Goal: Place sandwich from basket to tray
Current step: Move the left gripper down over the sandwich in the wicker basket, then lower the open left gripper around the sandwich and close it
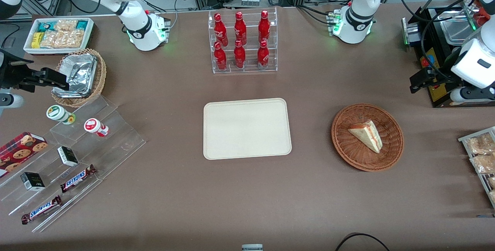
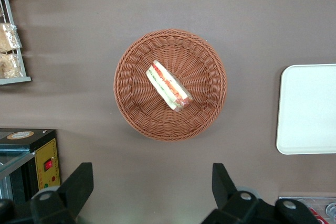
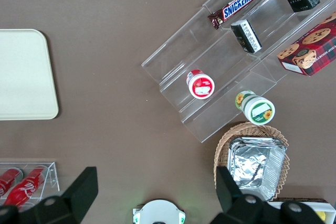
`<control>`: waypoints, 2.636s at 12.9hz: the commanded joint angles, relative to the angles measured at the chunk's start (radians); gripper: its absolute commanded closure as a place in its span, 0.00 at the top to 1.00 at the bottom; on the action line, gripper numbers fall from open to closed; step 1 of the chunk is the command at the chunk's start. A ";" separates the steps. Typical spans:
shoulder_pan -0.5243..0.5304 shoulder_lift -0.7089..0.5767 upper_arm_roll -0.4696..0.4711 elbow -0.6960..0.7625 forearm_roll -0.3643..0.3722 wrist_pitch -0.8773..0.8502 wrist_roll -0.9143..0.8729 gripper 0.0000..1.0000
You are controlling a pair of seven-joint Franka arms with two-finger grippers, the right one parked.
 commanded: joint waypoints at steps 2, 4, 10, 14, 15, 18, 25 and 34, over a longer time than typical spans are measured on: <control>-0.002 0.018 -0.002 0.031 0.004 -0.027 -0.002 1.00; -0.005 0.036 -0.004 0.020 0.004 -0.016 -0.011 1.00; -0.007 0.063 -0.005 -0.164 -0.002 0.222 -0.222 1.00; -0.018 0.066 -0.005 -0.362 -0.018 0.489 -0.475 1.00; -0.018 0.067 -0.005 -0.409 -0.024 0.551 -0.511 1.00; -0.024 0.072 -0.005 -0.538 -0.027 0.722 -0.598 1.00; -0.022 0.150 -0.005 -0.606 -0.028 0.846 -0.626 1.00; -0.025 0.253 -0.005 -0.615 -0.028 0.948 -0.661 1.00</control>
